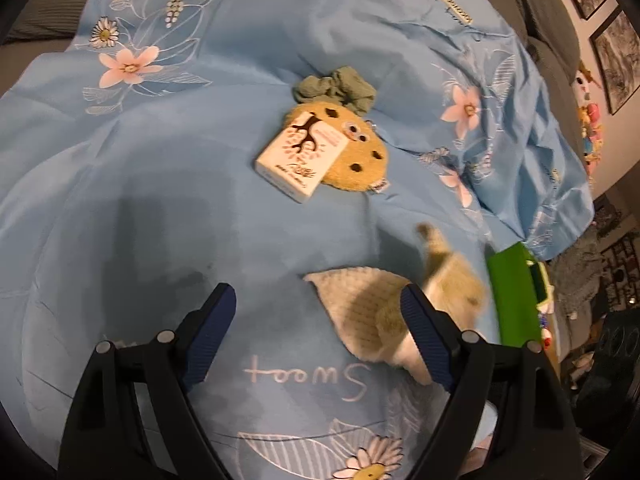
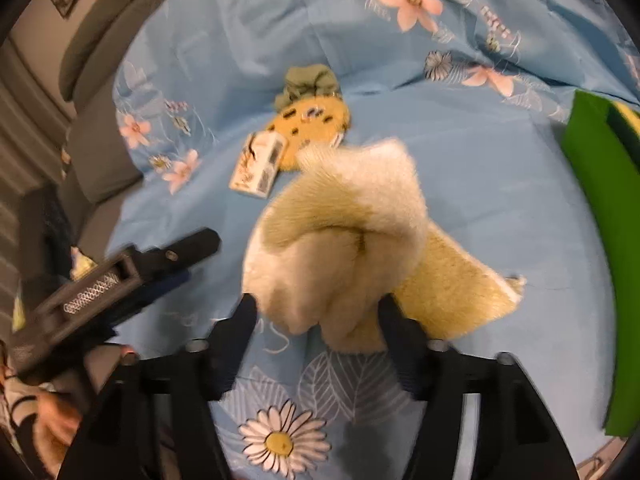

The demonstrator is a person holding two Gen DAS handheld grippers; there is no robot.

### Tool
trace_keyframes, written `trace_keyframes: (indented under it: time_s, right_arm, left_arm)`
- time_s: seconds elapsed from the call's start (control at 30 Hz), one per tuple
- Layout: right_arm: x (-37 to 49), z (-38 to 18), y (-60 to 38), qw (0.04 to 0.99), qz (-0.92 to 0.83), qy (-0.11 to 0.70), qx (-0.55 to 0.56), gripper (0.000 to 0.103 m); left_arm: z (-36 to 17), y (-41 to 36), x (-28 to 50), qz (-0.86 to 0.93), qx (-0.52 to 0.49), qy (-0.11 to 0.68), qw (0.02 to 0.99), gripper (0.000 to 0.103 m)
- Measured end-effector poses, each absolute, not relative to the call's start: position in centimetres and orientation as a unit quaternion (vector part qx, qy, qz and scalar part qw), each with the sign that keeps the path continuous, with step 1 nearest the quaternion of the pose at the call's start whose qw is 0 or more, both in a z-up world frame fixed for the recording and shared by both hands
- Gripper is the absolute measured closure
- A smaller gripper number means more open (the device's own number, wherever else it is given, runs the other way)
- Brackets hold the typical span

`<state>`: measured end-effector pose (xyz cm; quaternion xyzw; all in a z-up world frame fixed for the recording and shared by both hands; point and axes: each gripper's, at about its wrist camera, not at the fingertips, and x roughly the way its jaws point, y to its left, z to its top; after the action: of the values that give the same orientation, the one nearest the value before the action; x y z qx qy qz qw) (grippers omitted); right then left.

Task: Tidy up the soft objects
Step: 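Carry the towel toward the green box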

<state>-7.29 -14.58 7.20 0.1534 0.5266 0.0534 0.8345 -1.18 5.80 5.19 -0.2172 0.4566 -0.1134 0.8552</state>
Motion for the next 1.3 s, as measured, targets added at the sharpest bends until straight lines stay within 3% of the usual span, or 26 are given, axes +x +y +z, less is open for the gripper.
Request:
trace_keyframes:
  time_s: [0.17,0.7,0.73,0.8,0.9,1.07,1.3]
  right_arm:
    - [-6.5,9.1,-17.5,0.844,0.029,0.506,0.175,0.021]
    - [-1.2,1.5,-19.4,0.793,0.018,0.563,0.233,0.021]
    - [-1.2,1.6,-19.1,0.800,0.018,0.557,0.221,0.023]
    - [-1.2,1.4,-18.6,0.793,0.046,0.561,0.233,0.048]
    - [-1.2,0.7,-18.6,0.787,0.065,0.559,0.253,0.059]
    - [-1.9,1.0,-19.2,0.782,0.079,0.550,0.284,0.067]
    - [-4.0,6.9,-21.9,0.825,0.067,0.478,0.292,0.068]
  left_arm:
    - [5.7,5.0,-1.7,-0.155,-0.232,0.446,0.851,0.017]
    - [3.6,-1.7,-1.8,-0.200,-0.169,0.481,0.837,0.019]
    - [3.3,-1.9,-1.6,-0.200,-0.171,0.485,0.834,0.020]
    - [2.6,-2.5,-1.2,-0.198,-0.171,0.490,0.832,0.037]
    - [2.6,-3.1,-1.1,-0.196,-0.155,0.478,0.842,0.053]
    - [3.1,-4.3,-1.2,-0.210,-0.127,0.467,0.849,0.066]
    - [7.1,-7.2,-2.2,-0.232,-0.096,0.423,0.871,0.067]
